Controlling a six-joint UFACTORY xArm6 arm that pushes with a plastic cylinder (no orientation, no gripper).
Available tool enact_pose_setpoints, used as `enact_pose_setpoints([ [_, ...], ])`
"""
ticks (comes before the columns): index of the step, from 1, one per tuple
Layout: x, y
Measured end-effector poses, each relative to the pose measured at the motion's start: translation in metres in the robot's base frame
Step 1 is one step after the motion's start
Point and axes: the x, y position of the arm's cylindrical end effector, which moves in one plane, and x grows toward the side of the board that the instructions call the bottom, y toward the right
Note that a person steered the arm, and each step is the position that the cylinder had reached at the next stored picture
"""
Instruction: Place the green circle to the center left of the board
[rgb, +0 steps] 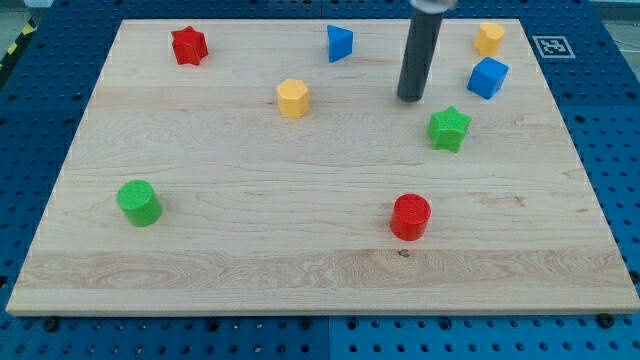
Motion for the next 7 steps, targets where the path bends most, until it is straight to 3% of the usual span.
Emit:
enact_pose_setpoints([
  [1, 0.046, -0.032],
  [3, 0.133, -0.152],
  [5, 0.248, -0.232],
  [7, 0.169, -0.274],
])
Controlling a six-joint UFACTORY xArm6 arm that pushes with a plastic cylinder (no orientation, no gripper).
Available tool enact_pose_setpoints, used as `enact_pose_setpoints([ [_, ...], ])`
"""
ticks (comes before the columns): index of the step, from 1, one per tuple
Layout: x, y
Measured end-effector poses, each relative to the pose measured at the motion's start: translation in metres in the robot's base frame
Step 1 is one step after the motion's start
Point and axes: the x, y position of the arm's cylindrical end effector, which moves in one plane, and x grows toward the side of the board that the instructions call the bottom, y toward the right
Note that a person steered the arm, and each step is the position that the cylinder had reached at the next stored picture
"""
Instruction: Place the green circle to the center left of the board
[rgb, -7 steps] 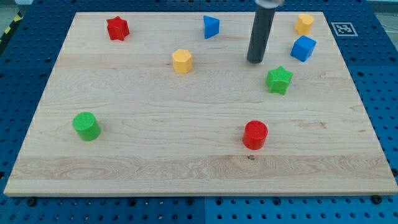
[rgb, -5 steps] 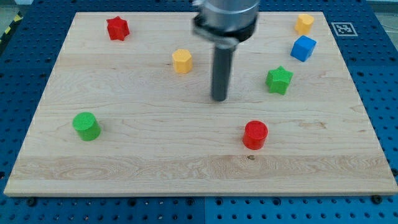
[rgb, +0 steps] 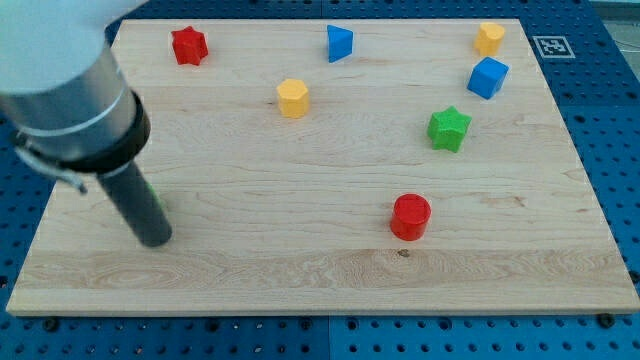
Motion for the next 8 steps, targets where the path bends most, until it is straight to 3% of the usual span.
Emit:
enact_pose_setpoints([
  [1, -0.038, -0.005],
  [4, -0.012, -0.030],
  [6, -0.059, -0.048],
  [8, -0.040, -0.048],
])
